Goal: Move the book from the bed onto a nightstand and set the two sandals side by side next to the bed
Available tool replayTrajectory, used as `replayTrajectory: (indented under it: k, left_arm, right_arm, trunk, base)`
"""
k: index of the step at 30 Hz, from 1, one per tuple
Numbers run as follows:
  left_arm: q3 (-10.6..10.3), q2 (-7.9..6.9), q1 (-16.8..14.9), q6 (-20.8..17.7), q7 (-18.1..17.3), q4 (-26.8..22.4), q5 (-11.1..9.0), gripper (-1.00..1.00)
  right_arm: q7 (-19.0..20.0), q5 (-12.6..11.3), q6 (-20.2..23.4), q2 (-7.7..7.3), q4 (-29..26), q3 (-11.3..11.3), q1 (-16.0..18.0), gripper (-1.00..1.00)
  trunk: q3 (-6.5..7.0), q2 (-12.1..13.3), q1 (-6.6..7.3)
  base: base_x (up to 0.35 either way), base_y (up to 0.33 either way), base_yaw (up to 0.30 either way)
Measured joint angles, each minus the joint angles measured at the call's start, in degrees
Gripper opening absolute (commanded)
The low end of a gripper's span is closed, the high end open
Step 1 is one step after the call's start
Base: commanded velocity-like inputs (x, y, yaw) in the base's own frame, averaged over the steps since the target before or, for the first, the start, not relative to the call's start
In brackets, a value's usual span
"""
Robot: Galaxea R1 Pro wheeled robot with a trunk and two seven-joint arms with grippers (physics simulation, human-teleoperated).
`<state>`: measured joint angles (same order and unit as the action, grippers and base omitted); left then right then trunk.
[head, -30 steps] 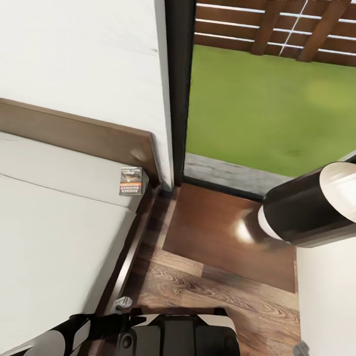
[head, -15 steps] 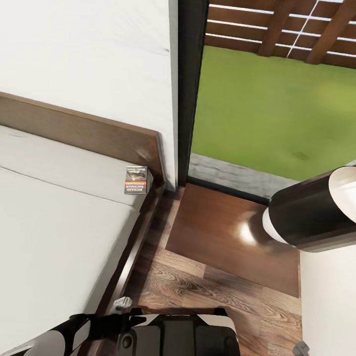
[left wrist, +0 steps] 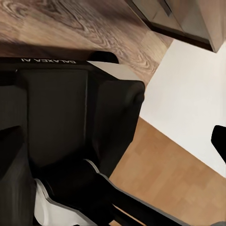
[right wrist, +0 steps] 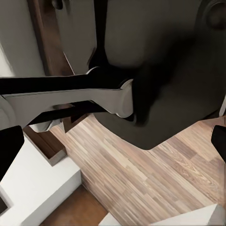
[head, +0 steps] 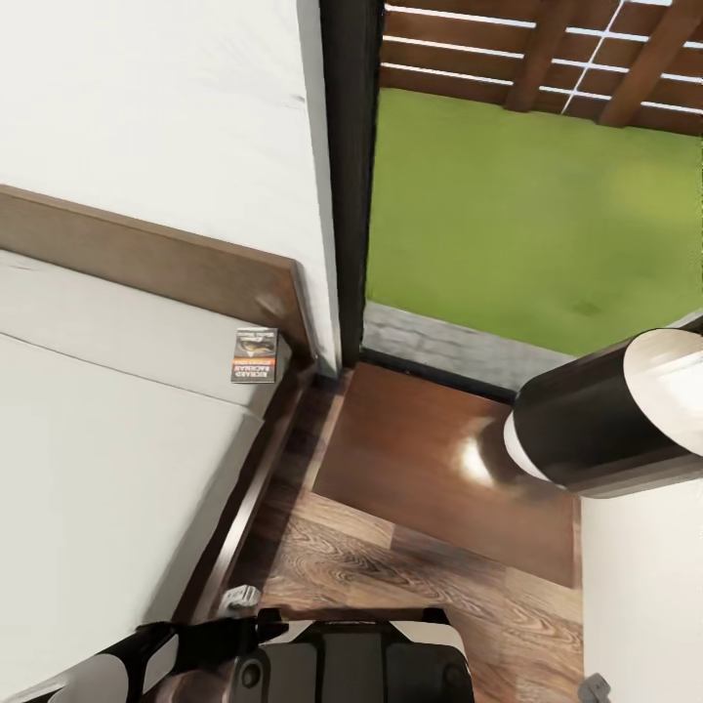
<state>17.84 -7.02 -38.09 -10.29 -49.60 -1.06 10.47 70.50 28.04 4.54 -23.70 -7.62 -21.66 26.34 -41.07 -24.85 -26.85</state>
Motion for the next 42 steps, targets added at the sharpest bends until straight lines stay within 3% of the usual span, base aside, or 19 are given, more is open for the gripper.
replayTrajectory:
  k: [6, 19, 27, 42]
  left_arm:
    - [0.0, -0.01, 0.3, 0.2, -0.1, 0.0, 0.0, 1.0]
    - [0.0, 0.02, 0.4, 0.2, -0.1, 0.0, 0.0, 1.0]
    - [0.0, 1.15, 0.4, 0.2, 0.0, 0.0, 0.0, 1.0]
    - [0.0, 1.59, 1.0, 0.2, -0.1, 0.0, 0.0, 1.0]
  right_arm:
    - [0.0, 0.0, 0.0, -0.01, 0.0, 0.0, 0.0, 1.0]
    - [0.0, 0.0, 0.0, 0.02, 0.0, 0.0, 0.0, 1.0]
    - [0.0, 0.1, 0.0, 0.0, 0.0, 0.0, 0.0, 1.0]
    - [0.0, 0.1, 0.0, 0.01, 0.0, 0.0, 0.0, 1.0]
  trunk:
    - [0.0, 0.0, 0.0]
    - [0.0, 0.0, 0.0]
    - [0.01, 0.0, 0.0]
    - [0.0, 0.0, 0.0]
  base:
    - [0.0, -0.05, 0.061]
    - [0.0, -0.001, 0.258]
    - [0.0, -0.129, 0.248]
    - [0.0, -0.082, 0.047]
